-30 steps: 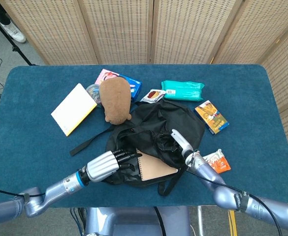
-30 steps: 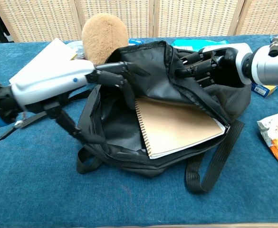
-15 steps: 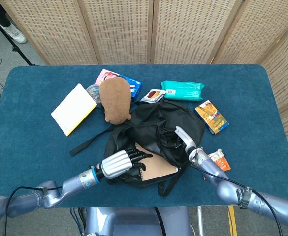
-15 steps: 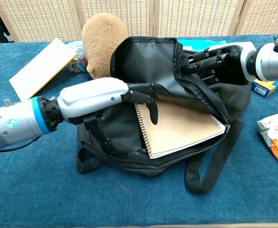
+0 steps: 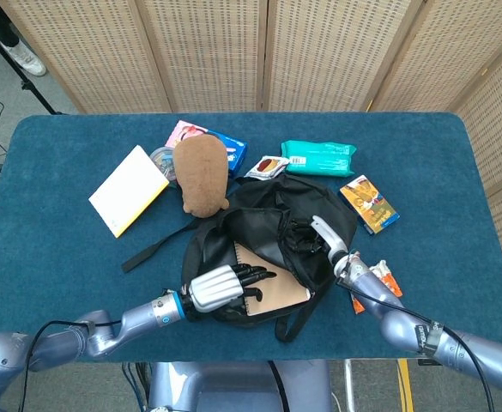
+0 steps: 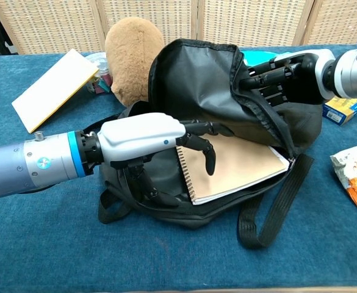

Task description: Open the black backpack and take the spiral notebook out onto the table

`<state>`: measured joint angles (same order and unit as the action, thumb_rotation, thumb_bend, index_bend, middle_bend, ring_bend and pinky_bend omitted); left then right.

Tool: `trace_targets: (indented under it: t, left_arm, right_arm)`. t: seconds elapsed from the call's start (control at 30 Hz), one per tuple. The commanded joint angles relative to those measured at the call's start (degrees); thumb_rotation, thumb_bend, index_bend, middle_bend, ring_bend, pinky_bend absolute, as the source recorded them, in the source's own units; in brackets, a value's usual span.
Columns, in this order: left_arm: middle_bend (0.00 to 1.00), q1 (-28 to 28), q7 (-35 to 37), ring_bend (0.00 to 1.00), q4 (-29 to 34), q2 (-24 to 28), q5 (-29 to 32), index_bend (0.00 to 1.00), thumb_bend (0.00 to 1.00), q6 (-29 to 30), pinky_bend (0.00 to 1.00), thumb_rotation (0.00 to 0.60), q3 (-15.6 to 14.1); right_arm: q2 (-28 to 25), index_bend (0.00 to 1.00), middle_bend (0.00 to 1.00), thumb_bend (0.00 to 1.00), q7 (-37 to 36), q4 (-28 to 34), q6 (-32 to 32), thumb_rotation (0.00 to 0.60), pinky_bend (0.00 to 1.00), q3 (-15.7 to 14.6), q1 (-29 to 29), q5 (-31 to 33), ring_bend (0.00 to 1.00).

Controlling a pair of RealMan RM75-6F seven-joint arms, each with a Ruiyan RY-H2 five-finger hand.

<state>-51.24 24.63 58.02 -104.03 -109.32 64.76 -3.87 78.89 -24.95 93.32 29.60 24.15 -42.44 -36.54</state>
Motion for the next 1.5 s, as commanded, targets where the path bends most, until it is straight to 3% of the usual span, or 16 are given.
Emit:
trace_targets:
  t: [0.03, 0.33, 1.17, 1.23, 1.37, 1.5]
  left_arm:
    - [0.08, -0.59, -1.31, 0.07, 0.54, -0.56, 0.92, 0.38, 0.00, -0.86, 0.23, 0.600, 0.16]
    - [0.03, -1.21, -4.23, 0.07, -1.39, -3.58, 3.27, 0.35, 0.00, -1.23, 0.23, 0.600, 1.15]
    - [0.00, -1.84, -4.09, 0.04, -6.53, -7.24, 5.08, 0.33, 0.02, -1.11, 0.23, 0.600, -0.88]
    - [0.00, -2.06, -4.33, 0.04, -7.08, -8.11, 5.49, 0.33, 0.08, -1.35, 0.23, 0.600, -0.47]
    - [0.00, -2.38, -4.67, 0.04, -7.63, -8.85, 5.94, 0.33, 0.44, -1.26, 0.23, 0.600, -0.02]
    - [0.00, -2.50, -5.07, 0.04, -8.24, -9.16, 6.33, 0.33, 0.59, -1.23, 0.23, 0.600, 0.09]
  right_arm:
    - [0.03, 0.68, 0.60, 0.78, -0.15, -0.10, 0.09, 0.600, 0.51, -0.21, -0.20, 0.20, 0.50]
    - [-0.12, 0.68, 0.60, 0.78, -0.86, -0.11, 0.24, 0.600, 0.49, -0.71, -0.54, 0.23, 0.50]
    - [-2.01, 0.68, 0.60, 0.81, -2.61, 0.56, 0.47, 0.600, 0.48, -0.74, -1.08, 1.57, 0.50]
    - [-2.20, 0.68, 0.60, 0.81, -2.58, 0.75, 0.63, 0.600, 0.48, -0.79, -1.06, 1.47, 0.50]
    - [-2.61, 0.68, 0.60, 0.81, -2.64, 1.15, 0.76, 0.600, 0.48, -0.87, -1.01, 1.42, 0.50]
    - [-2.77, 0.68, 0.60, 0.81, -2.83, 1.38, 0.93, 0.600, 0.48, -0.87, -0.97, 1.35, 0.50]
